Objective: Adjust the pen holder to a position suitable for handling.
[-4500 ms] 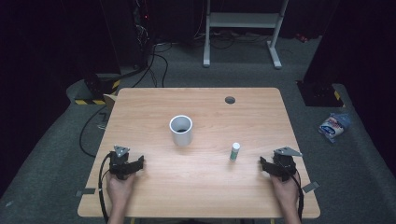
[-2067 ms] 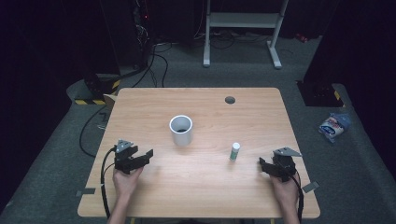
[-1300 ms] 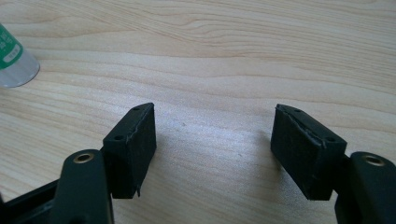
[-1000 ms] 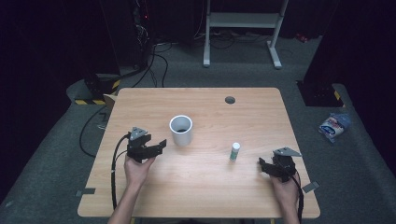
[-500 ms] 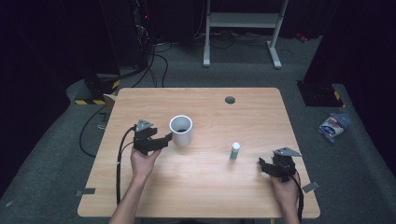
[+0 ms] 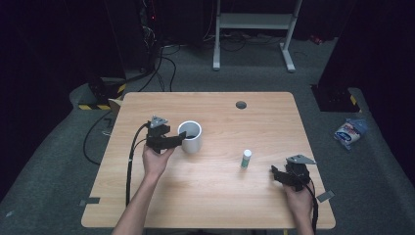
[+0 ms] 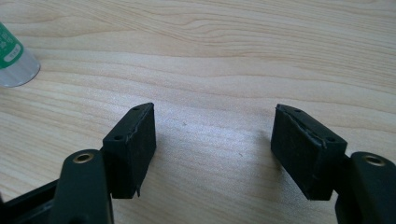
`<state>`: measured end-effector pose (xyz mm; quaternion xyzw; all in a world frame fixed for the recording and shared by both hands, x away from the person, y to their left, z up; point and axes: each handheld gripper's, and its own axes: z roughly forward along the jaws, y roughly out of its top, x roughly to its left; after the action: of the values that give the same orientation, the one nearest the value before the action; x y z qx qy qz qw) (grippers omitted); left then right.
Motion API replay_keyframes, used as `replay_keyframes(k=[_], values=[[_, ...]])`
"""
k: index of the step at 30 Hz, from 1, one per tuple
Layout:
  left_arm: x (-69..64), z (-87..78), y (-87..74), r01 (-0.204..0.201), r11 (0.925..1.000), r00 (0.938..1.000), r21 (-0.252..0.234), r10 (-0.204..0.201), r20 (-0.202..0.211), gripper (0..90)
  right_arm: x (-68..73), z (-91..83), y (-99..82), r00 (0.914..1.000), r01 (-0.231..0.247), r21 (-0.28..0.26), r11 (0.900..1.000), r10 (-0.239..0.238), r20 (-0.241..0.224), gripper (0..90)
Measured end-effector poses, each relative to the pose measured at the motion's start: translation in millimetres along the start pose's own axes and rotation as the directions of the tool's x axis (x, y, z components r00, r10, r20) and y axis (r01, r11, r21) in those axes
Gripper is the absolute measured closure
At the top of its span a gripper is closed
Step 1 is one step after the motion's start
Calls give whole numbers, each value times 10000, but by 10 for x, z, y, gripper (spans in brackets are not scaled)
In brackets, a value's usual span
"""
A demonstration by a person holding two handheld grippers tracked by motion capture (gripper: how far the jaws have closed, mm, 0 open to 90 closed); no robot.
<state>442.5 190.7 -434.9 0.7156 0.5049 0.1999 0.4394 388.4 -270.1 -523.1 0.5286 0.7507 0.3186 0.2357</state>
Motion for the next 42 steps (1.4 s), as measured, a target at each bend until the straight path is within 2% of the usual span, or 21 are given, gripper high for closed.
replay_keyframes(k=[4,10,19,25,32,42], values=[[7,82,23,33,9999,10000,102,-32,-60,255,-1,0,0,10000,6,-2,10000,-6,-1,311],[-23,194,60,-159,9994,9998,304,163,-141,254,0,0,0,10000,-1,0,10000,1,1,311],[-28,325,13,-147,9983,9998,560,152,-85,277,0,-1,-1,10000,5,1,10000,-5,-7,311],[-23,365,-11,-54,9982,10000,592,57,-47,296,0,-1,-1,10000,8,0,10000,-8,-6,311],[-35,405,-48,-127,9977,9999,672,128,-18,324,-1,-1,-1,10000,13,-4,10000,-13,-7,311],[-20,397,-68,3,9983,10000,588,-6,51,351,0,-1,-1,10000,8,-1,10000,-8,-5,311]])
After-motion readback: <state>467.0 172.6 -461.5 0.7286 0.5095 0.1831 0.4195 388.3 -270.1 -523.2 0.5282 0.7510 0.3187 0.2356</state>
